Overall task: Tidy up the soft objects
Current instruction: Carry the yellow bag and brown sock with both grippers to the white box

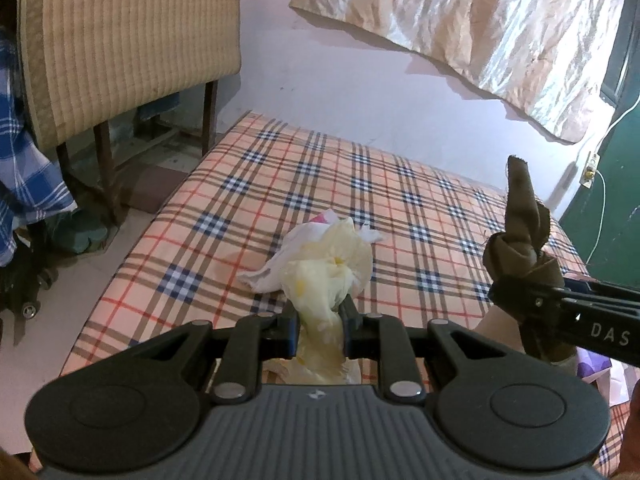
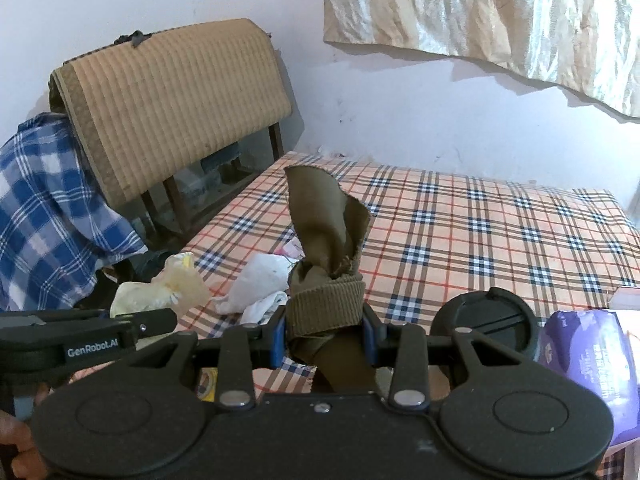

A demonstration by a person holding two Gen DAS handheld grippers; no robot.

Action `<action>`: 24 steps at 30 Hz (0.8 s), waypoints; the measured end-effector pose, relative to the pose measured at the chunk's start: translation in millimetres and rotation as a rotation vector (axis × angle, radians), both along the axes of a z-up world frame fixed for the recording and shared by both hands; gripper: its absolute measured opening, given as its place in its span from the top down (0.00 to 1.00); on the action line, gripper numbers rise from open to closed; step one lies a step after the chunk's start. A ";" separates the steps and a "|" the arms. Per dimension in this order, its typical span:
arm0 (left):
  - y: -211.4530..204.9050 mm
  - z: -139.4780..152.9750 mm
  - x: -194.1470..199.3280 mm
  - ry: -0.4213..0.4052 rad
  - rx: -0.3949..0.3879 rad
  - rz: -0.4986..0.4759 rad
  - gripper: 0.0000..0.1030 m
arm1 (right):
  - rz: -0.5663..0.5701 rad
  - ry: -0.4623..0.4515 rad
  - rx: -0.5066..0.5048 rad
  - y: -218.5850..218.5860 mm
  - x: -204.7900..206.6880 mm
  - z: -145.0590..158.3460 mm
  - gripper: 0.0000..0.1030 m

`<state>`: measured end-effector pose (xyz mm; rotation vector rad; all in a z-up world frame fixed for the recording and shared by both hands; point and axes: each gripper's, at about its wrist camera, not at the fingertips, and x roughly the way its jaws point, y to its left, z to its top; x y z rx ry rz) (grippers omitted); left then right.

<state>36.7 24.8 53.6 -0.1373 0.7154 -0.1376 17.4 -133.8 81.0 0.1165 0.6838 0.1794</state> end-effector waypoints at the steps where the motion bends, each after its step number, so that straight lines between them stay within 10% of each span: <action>1: -2.0 0.7 0.2 0.000 0.000 -0.005 0.79 | -0.005 -0.004 -0.002 -1.9 -1.3 1.4 0.57; 24: -45.6 14.5 0.5 -0.024 0.028 -0.078 0.79 | -0.086 -0.038 -0.011 -51.4 -13.9 20.8 0.57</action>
